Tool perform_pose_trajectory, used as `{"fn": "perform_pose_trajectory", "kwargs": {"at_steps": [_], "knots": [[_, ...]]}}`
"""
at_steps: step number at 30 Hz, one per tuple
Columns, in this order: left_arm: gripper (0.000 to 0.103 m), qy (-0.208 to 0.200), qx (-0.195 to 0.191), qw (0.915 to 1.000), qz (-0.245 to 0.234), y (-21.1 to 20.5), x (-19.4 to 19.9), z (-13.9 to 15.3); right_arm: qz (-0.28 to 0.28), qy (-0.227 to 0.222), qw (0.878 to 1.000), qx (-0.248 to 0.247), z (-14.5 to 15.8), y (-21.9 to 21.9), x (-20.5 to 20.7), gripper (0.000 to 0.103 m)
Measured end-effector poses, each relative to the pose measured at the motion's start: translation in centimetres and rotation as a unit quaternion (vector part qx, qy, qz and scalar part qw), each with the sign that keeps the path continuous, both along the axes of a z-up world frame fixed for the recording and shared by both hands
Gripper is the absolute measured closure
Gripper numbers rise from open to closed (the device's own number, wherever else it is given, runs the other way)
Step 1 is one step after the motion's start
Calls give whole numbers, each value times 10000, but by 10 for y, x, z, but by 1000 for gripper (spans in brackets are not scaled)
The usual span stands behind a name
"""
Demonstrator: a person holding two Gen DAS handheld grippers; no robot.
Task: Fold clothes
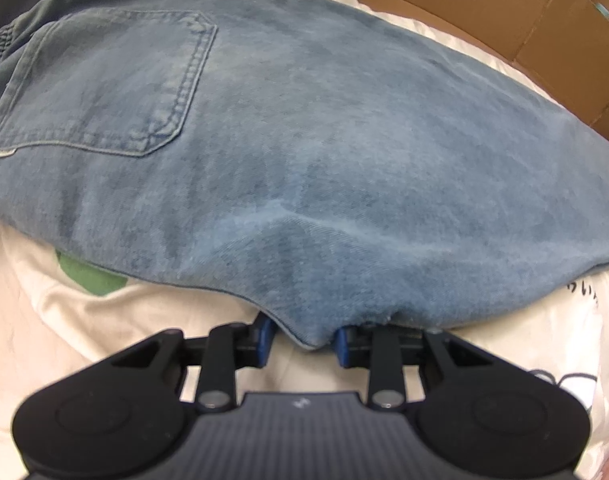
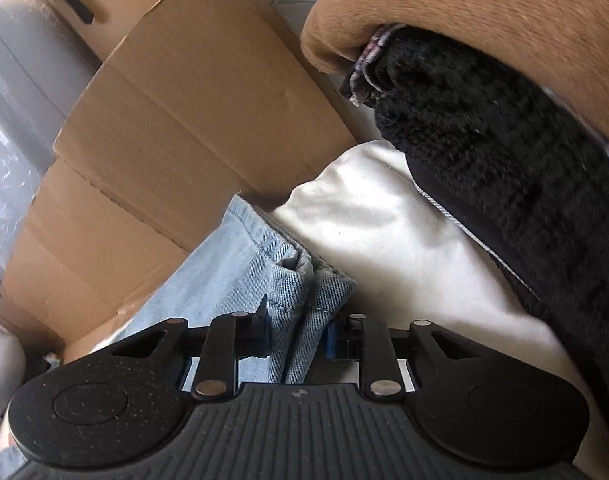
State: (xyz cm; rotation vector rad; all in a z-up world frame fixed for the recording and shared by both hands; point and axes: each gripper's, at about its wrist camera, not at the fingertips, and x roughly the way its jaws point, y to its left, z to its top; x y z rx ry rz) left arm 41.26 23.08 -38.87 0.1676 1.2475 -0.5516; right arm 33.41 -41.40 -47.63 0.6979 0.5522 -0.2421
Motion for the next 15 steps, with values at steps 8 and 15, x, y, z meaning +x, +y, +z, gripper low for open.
{"fn": "perform_pose_trajectory", "kwargs": {"at_steps": [8,15], "knots": [[71,100,361,9988,-327,-15,8,1,309,347,9979,-445,4,6,7,76],[71,153,421,9985,-326,-17,14,3,679,752,9923,-709,14,13,19,89]]}}
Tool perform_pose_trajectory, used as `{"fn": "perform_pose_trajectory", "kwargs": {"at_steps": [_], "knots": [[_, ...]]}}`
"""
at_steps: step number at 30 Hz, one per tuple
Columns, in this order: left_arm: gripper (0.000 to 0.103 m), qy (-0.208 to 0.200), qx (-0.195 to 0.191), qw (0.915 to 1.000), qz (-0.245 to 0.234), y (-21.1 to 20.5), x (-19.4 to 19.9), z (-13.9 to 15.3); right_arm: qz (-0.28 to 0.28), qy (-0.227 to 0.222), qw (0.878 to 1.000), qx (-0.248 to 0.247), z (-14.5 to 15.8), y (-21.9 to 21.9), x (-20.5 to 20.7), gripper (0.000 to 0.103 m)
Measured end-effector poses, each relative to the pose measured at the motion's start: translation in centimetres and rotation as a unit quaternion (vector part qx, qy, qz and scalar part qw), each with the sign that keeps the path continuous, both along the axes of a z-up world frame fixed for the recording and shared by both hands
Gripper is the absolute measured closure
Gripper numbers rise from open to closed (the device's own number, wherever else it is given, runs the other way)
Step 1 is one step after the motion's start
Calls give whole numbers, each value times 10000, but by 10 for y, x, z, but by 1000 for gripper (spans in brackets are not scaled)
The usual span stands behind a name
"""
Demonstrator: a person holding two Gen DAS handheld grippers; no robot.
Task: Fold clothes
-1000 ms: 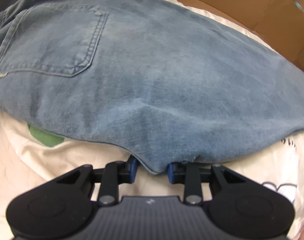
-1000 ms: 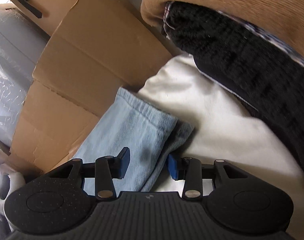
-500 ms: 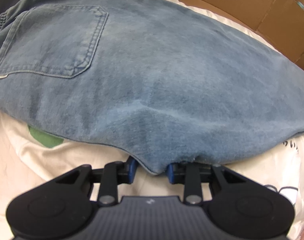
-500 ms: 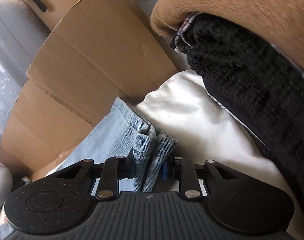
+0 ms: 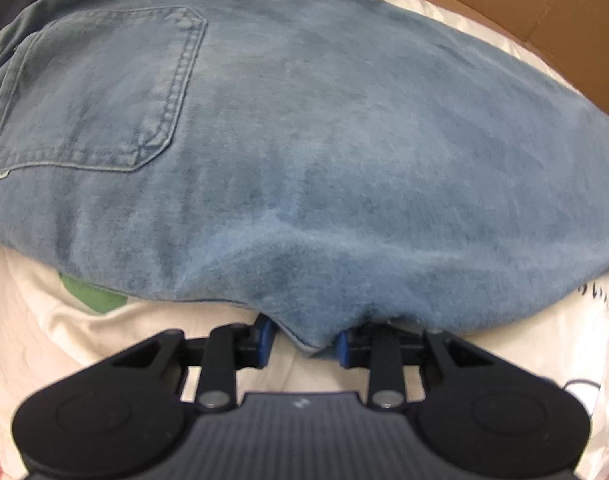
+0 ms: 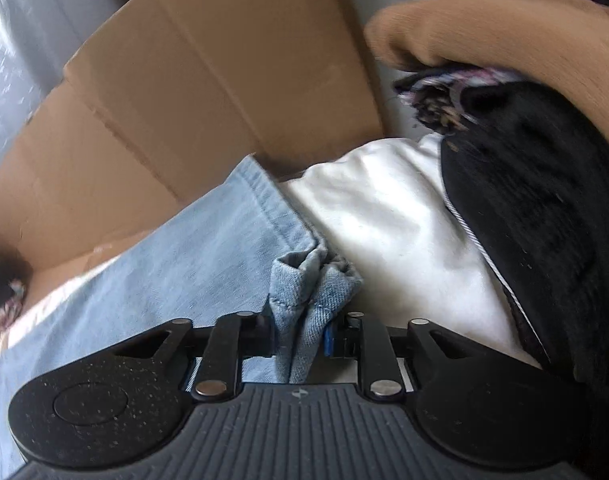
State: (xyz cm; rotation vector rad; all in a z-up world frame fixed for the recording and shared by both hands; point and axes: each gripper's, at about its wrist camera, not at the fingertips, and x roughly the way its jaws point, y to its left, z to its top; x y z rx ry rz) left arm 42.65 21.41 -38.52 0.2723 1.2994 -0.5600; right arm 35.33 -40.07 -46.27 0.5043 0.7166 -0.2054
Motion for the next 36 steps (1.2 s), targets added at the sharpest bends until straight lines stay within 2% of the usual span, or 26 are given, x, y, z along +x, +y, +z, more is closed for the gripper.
{"fn": "perform_pose_trajectory", "kwargs": {"at_steps": [1,4,7,10,14,17,21,24,32,36], "knots": [[71,-34,2,10000,15,0,-1,0,35,27,10000,39,0,0,0,90],[83,-158,-11,9999,-9,0,-5,4,193,150,9997,29,4,-2,1,93],[88,-339,-54,9994,-25,3,-10,10,331,278,9991,48,12,-2,4,97],[90,-520,-85,9985,119,5,-17,21,510,273,9983,56,22,-5,4,97],[91,-618,-149,9976,290,6,-23,44,528,246,9977,355,36,-14,4,97],[91,-720,-128,9970,272,-1,-24,61,661,385,9967,263,45,-12,8,97],[91,-673,116,9977,-34,-5,-21,66,673,612,9956,239,46,-13,22,97],[91,-513,238,9984,-53,-5,-18,66,655,756,9947,247,50,-13,22,97],[92,-368,751,9960,-301,-10,-17,77,695,747,9941,357,75,-19,11,97],[92,-365,884,9947,-374,-4,-22,84,702,780,9935,443,82,-23,-6,97]]}}
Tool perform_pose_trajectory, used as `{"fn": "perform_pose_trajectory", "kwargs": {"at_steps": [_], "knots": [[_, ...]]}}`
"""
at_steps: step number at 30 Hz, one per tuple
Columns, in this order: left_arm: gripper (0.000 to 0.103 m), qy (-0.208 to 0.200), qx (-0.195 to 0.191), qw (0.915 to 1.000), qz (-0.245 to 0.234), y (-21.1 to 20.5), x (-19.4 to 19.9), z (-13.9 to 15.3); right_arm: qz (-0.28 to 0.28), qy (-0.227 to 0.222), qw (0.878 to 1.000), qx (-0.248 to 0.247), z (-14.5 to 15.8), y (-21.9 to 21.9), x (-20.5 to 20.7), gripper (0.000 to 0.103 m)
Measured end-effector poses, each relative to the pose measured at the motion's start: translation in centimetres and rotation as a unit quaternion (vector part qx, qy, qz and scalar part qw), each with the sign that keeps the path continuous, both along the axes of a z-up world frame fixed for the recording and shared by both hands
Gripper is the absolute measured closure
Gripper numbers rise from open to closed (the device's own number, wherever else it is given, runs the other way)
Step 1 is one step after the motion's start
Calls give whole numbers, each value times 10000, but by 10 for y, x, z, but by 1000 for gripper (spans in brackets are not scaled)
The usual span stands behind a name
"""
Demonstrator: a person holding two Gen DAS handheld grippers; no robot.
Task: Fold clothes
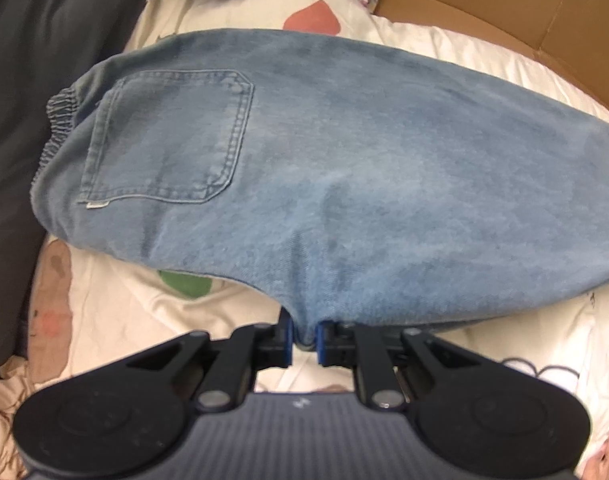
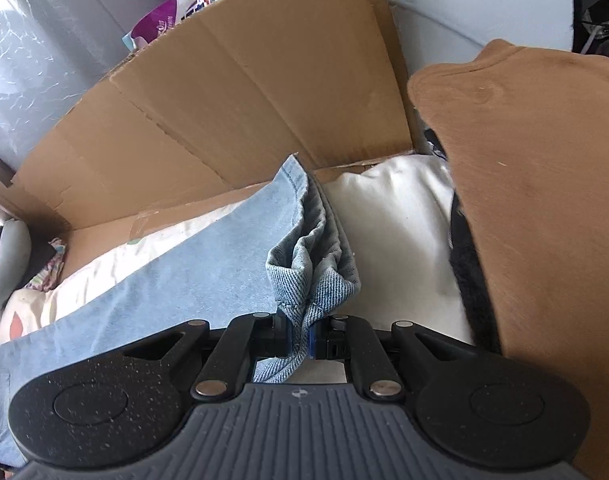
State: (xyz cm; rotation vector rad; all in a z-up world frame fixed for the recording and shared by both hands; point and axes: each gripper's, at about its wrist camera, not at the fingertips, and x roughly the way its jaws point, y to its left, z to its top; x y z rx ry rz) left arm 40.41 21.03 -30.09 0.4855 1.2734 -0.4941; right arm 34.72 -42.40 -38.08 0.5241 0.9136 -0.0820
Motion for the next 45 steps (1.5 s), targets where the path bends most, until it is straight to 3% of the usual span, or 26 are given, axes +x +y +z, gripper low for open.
{"fn": "perform_pose_trajectory", "kwargs": {"at_steps": [18,38,45], "knots": [[93,-63,607,9969,-501,7,-39,35,-309,75,9980,543,13,-30,-119,97],[94,266,32,9967,-764,36,-32,45,-740,151,9968,259,34,-42,-252,98],[94,357,-89,9934,-1082,39,-27,49,-915,248,9954,135,43,-47,-306,98]]}}
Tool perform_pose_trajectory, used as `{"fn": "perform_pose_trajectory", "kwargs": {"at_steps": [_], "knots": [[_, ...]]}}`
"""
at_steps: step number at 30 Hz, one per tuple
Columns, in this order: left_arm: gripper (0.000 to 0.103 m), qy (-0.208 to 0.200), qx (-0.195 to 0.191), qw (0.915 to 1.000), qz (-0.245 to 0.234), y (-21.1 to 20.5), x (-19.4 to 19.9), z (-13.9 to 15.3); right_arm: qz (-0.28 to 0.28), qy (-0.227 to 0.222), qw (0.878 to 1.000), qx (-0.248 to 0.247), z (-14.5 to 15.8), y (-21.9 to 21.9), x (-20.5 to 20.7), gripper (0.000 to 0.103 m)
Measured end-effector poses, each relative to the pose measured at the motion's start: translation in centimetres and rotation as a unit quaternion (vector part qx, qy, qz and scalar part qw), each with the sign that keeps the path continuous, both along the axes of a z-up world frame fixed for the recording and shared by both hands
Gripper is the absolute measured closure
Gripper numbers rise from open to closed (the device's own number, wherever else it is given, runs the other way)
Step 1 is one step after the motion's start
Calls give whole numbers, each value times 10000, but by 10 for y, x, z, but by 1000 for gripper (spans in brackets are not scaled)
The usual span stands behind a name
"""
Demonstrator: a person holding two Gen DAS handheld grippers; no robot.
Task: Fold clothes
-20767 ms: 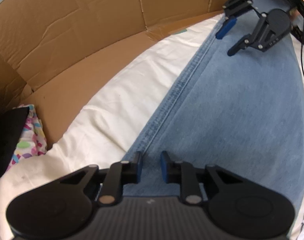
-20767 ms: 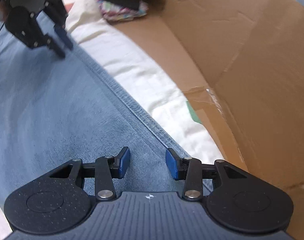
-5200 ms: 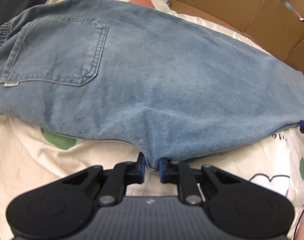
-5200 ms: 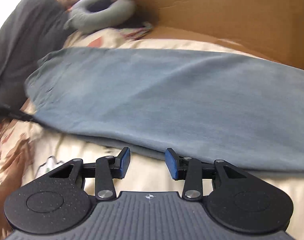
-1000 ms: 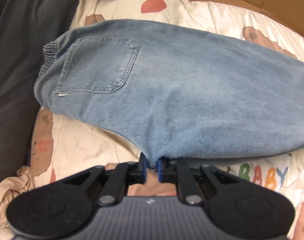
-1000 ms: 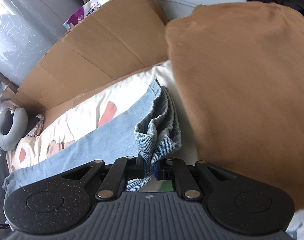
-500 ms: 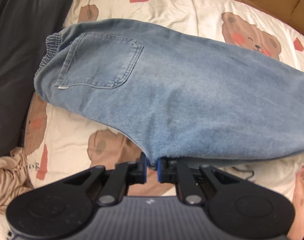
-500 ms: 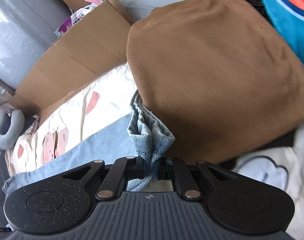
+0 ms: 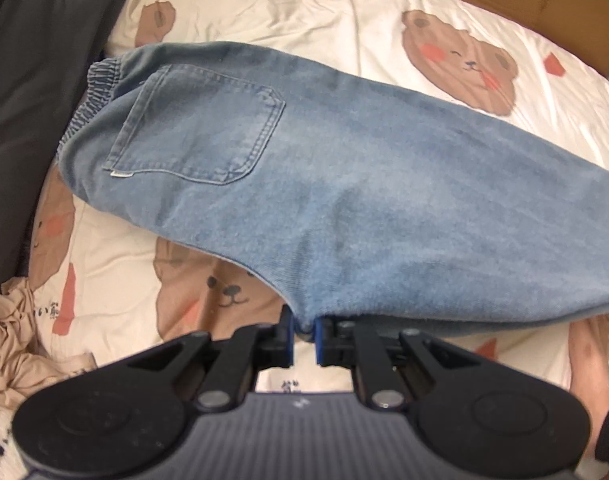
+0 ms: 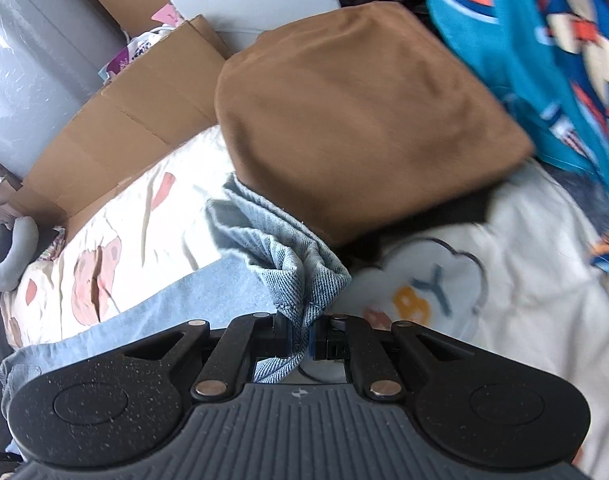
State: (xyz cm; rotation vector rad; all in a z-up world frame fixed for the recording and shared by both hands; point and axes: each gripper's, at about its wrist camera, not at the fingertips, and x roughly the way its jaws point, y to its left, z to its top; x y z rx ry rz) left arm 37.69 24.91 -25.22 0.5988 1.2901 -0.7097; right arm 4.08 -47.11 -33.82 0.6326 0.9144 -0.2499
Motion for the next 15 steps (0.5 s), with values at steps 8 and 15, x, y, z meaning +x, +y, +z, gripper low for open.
{"fn": "perform_pose_trajectory", "kwargs": {"at_steps": [8,15], "knots": [[94,156,-163,9996,-183,4,13,-1,-277,222,9994,-43,-3,-10,-54,98],[94,220,-130,9991,-324,6,22,-9,-508,436,9977,42,-23,-17,-91,98]]}}
